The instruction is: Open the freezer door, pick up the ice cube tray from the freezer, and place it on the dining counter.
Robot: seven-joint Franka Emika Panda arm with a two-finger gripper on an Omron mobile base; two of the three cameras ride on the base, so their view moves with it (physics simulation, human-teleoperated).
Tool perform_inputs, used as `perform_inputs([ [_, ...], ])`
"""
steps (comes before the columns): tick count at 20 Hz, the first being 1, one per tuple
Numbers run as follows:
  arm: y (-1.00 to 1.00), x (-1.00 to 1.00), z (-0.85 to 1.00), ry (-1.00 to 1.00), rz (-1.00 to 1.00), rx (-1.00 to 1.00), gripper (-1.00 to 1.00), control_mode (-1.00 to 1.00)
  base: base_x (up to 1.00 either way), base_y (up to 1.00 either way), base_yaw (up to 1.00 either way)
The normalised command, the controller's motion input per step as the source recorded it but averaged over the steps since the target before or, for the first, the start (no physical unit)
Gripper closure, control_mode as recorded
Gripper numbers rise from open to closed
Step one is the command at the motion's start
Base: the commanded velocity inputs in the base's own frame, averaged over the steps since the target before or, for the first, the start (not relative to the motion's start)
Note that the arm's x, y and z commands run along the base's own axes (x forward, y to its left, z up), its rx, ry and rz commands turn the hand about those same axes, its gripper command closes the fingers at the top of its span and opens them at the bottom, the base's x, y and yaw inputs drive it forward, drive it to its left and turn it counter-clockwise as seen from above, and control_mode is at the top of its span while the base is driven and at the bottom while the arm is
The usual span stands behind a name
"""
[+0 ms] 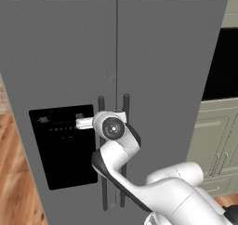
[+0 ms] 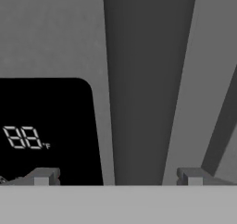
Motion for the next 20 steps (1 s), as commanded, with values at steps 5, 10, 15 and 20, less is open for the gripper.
perform_inputs([
  [5,0.00,0.00,0.00,0.00,0.00,0.00,-1.00,-1.00,0.00,0.00,0.00],
  [10,0.00,0.00,0.00,0.00,0.00,0.00,1.00,-1.00,0.00,0.00,0.00],
  [15,0.00,0.00,0.00,0.00,0.00,0.00,1.00,-1.00,0.00,0.00,0.00],
  [20,0.00,-0.02,0.00,0.00,0.00,0.00,1.00,-1.00,0.00,0.00,0.00],
])
